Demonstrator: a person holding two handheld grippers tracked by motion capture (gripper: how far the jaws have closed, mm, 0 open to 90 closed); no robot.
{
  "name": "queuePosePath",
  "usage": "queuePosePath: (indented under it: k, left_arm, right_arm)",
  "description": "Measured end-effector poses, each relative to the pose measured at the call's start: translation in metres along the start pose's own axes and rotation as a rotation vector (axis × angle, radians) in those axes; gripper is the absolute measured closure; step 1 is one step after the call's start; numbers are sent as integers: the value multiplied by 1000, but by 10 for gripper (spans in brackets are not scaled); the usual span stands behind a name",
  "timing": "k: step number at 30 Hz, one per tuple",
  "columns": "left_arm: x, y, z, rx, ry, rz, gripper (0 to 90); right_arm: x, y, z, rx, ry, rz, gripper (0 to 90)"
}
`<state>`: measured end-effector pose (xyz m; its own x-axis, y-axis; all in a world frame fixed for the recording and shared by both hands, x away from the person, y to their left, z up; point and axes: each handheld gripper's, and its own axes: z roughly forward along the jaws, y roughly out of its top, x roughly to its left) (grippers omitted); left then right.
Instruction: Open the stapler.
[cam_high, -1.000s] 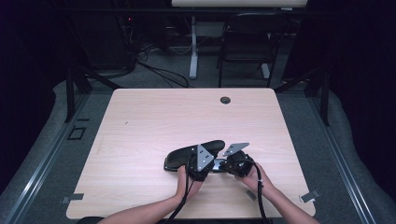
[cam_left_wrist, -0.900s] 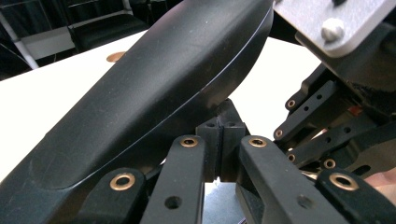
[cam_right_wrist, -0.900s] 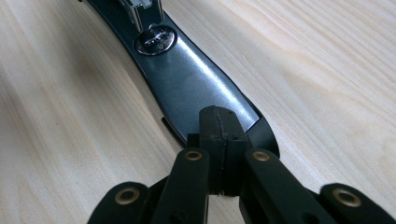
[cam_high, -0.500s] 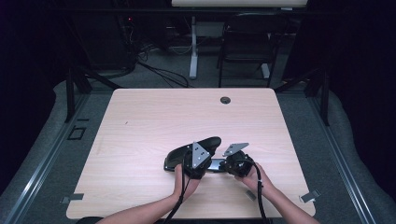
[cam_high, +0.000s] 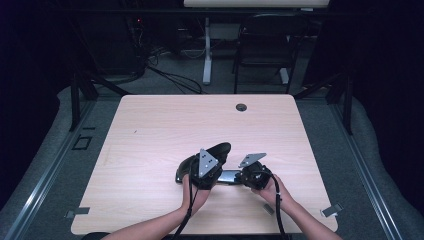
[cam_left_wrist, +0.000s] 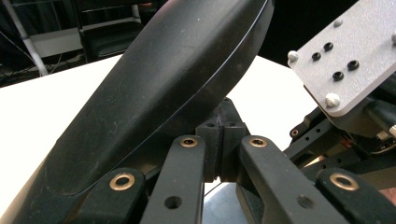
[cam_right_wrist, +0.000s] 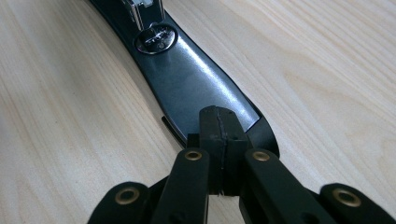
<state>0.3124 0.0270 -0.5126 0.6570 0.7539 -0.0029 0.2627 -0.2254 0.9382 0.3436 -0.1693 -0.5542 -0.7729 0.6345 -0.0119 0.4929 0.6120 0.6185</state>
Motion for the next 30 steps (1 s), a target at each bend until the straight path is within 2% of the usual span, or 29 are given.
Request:
queuePosePath:
  k: [30]
  left_arm:
    - [13, 10, -17, -31, 16, -52, 900]
  right_arm:
    - [0, 0, 0, 4, -5, -2, 900]
